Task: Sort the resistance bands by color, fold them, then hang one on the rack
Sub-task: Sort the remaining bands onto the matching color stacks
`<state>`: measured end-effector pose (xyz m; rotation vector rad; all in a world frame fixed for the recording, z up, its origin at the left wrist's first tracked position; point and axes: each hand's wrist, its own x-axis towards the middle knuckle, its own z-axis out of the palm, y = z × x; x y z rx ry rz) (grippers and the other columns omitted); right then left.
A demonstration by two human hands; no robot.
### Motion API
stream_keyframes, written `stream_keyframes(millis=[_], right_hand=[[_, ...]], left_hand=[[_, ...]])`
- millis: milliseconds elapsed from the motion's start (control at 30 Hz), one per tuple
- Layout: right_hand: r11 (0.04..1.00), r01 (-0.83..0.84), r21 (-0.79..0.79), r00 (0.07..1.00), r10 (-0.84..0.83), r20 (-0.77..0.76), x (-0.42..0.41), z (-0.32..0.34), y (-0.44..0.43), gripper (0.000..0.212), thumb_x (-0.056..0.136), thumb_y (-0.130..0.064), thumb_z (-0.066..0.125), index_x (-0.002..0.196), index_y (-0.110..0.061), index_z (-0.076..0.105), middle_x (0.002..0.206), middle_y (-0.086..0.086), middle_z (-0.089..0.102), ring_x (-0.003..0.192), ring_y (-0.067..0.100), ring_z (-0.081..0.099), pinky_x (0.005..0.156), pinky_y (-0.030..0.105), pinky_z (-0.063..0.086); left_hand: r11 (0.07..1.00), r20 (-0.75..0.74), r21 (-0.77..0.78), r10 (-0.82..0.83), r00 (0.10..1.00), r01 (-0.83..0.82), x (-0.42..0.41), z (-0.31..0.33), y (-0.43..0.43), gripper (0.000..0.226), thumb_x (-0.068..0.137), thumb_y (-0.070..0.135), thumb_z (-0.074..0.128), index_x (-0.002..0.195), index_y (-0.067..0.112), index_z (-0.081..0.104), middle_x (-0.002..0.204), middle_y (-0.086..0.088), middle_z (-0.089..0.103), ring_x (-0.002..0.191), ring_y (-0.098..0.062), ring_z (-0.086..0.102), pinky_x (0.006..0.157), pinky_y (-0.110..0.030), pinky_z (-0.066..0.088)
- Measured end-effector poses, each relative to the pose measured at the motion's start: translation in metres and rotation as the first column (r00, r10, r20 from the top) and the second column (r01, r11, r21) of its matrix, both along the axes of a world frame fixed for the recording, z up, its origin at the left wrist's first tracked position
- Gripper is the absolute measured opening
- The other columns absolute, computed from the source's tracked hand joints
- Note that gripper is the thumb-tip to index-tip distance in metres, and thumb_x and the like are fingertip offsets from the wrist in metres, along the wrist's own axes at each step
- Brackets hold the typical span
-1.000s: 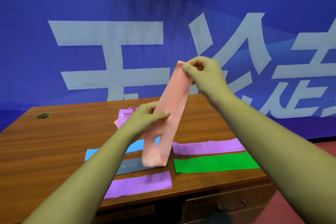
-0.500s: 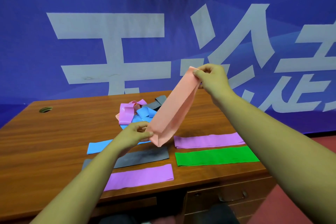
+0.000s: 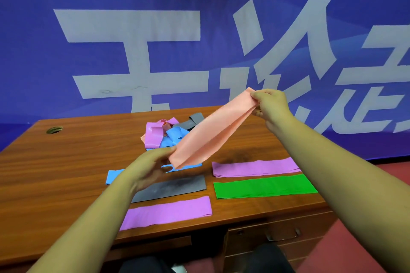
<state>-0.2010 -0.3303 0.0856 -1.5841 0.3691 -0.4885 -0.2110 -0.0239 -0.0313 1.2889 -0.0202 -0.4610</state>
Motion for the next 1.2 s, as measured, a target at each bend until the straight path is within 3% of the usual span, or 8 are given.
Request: stream_keyframes(millis=[100,167,233,333,567,933,1067,1200], right_hand=[[0.999,0.005,0.046,1.000,-0.004,-0.016,0.001,-0.007,-0.005,0.007,0.093,-0.011,0.060,0.093,-0.006,0.065,0.097,0.005,0.062,0.095,0.022,0.064,0.067,0.031,0.059],[0.996,0.004,0.086,1.000,-0.002,-0.028,0.002,-0.014,-0.009,0.005,0.093,-0.011,0.061,0.095,-0.007,0.065,0.099,0.007,0.064,0.095,0.022,0.065,0.071,0.035,0.060],[0.989,0.011,0.150,0.999,-0.004,-0.050,0.004,-0.022,-0.015,0.011,0.091,-0.010,0.063,0.101,-0.004,0.065,0.106,0.012,0.065,0.097,0.025,0.067,0.075,0.039,0.061],[0.964,0.014,0.266,0.997,0.008,-0.081,0.005,-0.038,-0.028,0.006,0.090,-0.006,0.064,0.096,-0.006,0.062,0.111,0.016,0.066,0.100,0.028,0.068,0.079,0.045,0.060],[0.933,0.044,0.357,0.970,0.046,-0.240,-0.005,-0.076,-0.068,0.005,0.091,0.002,0.058,0.095,-0.001,0.056,0.092,0.017,0.064,0.084,0.026,0.065,0.064,0.034,0.054],[0.989,0.143,-0.039,0.904,-0.146,-0.402,0.009,-0.128,-0.134,0.007,0.085,-0.002,0.066,0.091,0.001,0.065,0.081,0.017,0.063,0.059,0.023,0.057,0.056,0.032,0.050],[0.954,0.135,-0.266,0.895,-0.233,-0.381,0.024,-0.146,-0.156,0.012,0.081,-0.005,0.067,0.071,-0.010,0.063,0.075,0.009,0.063,0.071,0.023,0.057,0.067,0.034,0.047],[0.879,0.064,-0.473,0.889,-0.265,-0.373,0.038,-0.161,-0.172,0.002,0.083,-0.008,0.069,0.085,-0.008,0.068,0.085,0.003,0.065,0.084,0.021,0.059,0.074,0.030,0.044]], left_hand=[[0.985,-0.147,-0.171,-0.061,0.987,0.035,-0.003,0.003,0.003,0.036,0.088,0.016,0.063,0.121,0.003,0.062,0.118,-0.021,0.067,0.104,-0.038,0.067,0.086,-0.049,0.057],[0.983,-0.155,-0.182,-0.065,0.986,0.036,-0.004,0.006,0.002,0.021,0.092,0.014,0.059,0.110,0.004,0.063,0.116,-0.024,0.068,0.103,-0.042,0.068,0.080,-0.046,0.060],[0.994,-0.112,-0.105,-0.002,0.994,-0.010,-0.003,0.006,-0.002,0.007,0.095,0.014,0.058,0.094,0.008,0.063,0.106,-0.019,0.071,0.094,-0.036,0.072,0.069,-0.037,0.062],[0.985,0.003,0.157,0.065,0.998,-0.065,0.003,0.002,-0.006,0.011,0.091,0.018,0.067,0.082,0.012,0.062,0.103,-0.018,0.073,0.091,-0.028,0.073,0.071,-0.030,0.059],[0.922,0.243,0.362,0.050,0.969,-0.138,0.012,-0.003,-0.028,0.012,0.089,0.015,0.070,0.096,0.010,0.062,0.085,-0.008,0.068,0.069,-0.013,0.066,0.071,-0.027,0.053],[0.712,0.384,0.652,-0.015,0.923,-0.259,0.077,-0.033,-0.101,0.016,0.089,0.021,0.068,0.099,0.018,0.056,0.081,-0.005,0.064,0.074,-0.020,0.063,0.079,-0.040,0.054],[0.593,0.426,0.751,-0.097,0.900,-0.291,0.098,-0.045,-0.126,0.014,0.088,0.023,0.069,0.090,0.013,0.059,0.077,-0.004,0.065,0.073,-0.019,0.058,0.066,-0.031,0.046],[0.489,0.418,0.823,-0.180,0.890,-0.288,0.113,-0.058,-0.145,0.013,0.087,0.025,0.069,0.082,0.020,0.057,0.081,-0.003,0.066,0.075,-0.018,0.059,0.064,-0.029,0.043]])
